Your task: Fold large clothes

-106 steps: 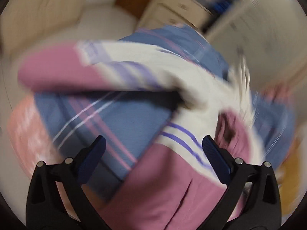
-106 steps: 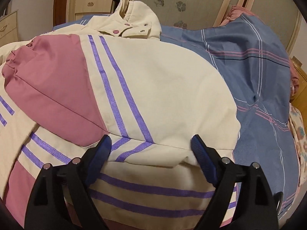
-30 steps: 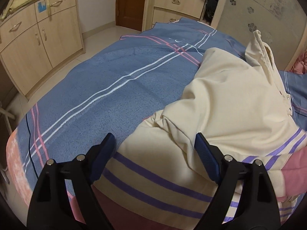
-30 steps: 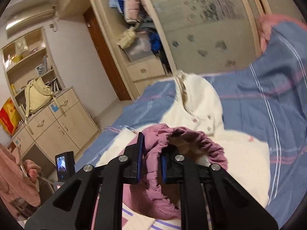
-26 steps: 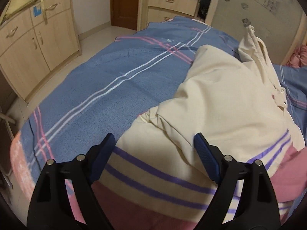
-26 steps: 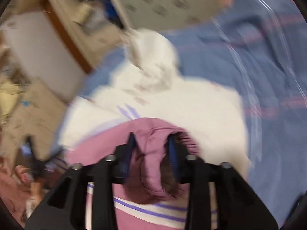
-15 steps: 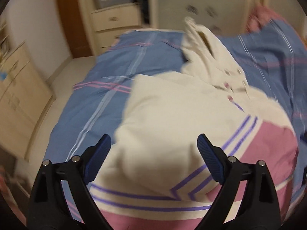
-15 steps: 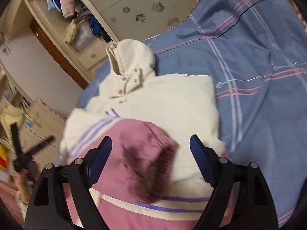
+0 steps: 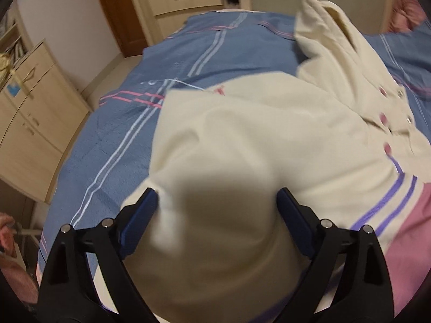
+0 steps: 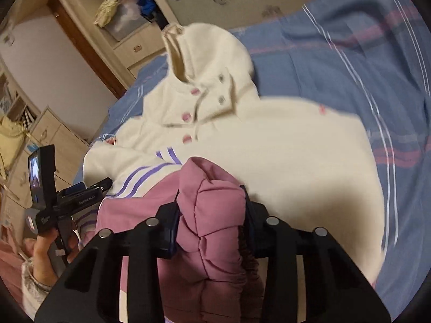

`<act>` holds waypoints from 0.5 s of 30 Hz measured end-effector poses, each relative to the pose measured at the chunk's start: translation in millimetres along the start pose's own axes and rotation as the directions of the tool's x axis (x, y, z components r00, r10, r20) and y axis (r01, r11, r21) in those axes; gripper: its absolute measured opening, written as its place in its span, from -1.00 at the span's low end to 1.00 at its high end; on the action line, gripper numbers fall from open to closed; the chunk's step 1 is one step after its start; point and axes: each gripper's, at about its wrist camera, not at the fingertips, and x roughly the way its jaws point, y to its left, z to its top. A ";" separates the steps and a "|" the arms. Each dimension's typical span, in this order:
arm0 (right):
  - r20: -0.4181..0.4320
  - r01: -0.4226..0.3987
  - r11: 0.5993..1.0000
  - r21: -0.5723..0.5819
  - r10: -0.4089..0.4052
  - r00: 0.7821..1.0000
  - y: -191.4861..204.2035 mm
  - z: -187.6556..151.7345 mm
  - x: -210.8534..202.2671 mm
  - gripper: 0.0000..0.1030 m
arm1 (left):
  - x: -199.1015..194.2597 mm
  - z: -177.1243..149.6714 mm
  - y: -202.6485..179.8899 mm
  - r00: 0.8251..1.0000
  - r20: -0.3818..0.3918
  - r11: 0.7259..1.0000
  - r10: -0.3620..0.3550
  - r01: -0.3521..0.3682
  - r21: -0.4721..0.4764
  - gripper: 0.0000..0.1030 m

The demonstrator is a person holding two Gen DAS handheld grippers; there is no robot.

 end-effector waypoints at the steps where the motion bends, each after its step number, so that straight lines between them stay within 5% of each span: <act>1: 0.050 -0.017 1.000 -0.023 0.018 0.999 4.3 5.9 -2.8 -0.27 | 0.3 4.5 3.7 1.000 0.019 0.999 0.017 -0.016 -0.028 0.78; 3: 0.200 0.025 0.991 -0.131 0.002 0.980 15.5 16.0 -15.6 -0.27 | 0.0 12.3 9.0 0.997 0.058 0.995 0.055 -0.050 -0.084 0.76; 5: 0.179 0.094 0.989 -0.112 -0.073 0.981 10.2 20.2 -8.7 -0.13 | 1.6 12.3 16.9 0.999 0.041 0.992 0.033 -0.028 -0.119 0.76; 7: 0.083 0.129 0.991 -0.024 -0.127 0.988 -8.6 16.8 3.9 0.55 | 1.6 9.2 17.0 1.000 0.025 0.994 -0.003 0.006 -0.110 0.76; 10: 0.053 0.194 0.981 0.020 -0.195 0.979 -32.2 -1.6 -0.8 0.62 | -25.4 -6.0 22.4 0.996 0.091 0.996 -0.016 0.024 -0.089 0.76; 15: 0.263 0.278 0.956 0.089 -0.292 0.920 -37.2 -23.4 -63.6 0.67 | -81.7 -32.2 35.8 0.976 0.201 0.995 -0.078 0.089 -0.046 0.76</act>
